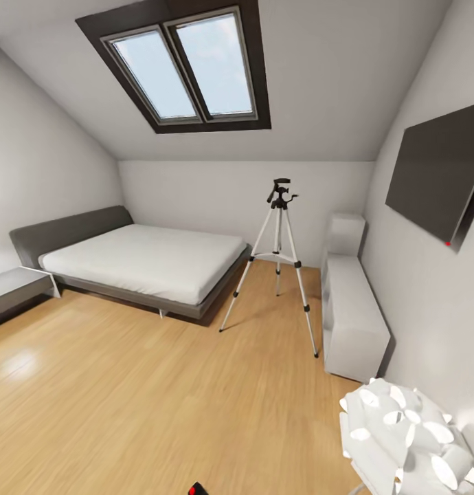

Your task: Attach the digital camera to the camera tripod in the bedroom.

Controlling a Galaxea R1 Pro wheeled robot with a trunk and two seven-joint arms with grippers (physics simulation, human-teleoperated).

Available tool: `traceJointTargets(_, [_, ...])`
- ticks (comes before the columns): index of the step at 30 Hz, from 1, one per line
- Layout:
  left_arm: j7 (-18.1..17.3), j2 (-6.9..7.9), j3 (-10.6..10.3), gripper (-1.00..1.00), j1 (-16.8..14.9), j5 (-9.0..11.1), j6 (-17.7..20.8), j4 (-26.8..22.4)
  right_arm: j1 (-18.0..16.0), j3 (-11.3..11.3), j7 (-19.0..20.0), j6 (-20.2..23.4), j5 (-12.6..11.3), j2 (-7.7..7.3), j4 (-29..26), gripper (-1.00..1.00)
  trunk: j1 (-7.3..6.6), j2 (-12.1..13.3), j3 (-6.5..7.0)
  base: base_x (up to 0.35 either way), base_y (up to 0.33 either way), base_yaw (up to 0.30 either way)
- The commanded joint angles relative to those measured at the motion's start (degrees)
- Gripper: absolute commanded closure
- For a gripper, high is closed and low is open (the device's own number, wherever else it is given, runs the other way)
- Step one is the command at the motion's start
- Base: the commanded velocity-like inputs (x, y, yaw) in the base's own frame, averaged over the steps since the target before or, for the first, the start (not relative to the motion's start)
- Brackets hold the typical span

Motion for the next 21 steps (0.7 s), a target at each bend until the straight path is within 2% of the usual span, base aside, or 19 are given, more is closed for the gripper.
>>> traceJointTargets(1, [-0.1,-0.02,0.4,-1.00,0.0,0.0,-0.1,-0.1,0.0,0.0,0.0,-0.2,0.1,0.00,0.0,-1.00,0.01,0.0,-0.05,0.047,-0.156,-0.005])
traceJointTargets(6, [-0.1,-0.02,0.5,-1.00,0.0,0.1,-0.1,-0.1,0.0,0.0,0.0,-0.2,0.1,0.00,0.0,-1.00,0.01,0.0,-0.05,0.025,-0.084,-0.081])
traceJointTargets(16, [0.0,-0.02,0.7,-1.00,0.0,0.2,-0.1,-0.1,0.0,0.0,0.0,-0.2,0.1,0.00,0.0,-1.00,0.01,0.0,-0.05,0.005,-0.017,-0.191])
traceJointTargets(21, [0.0,-0.02,0.7,-1.00,0.0,0.2,-0.1,-0.1,0.0,0.0,-0.1,-0.2,0.1,0.00,0.0,-1.00,0.01,0.0,-0.05,0.001,-0.002,-0.076])
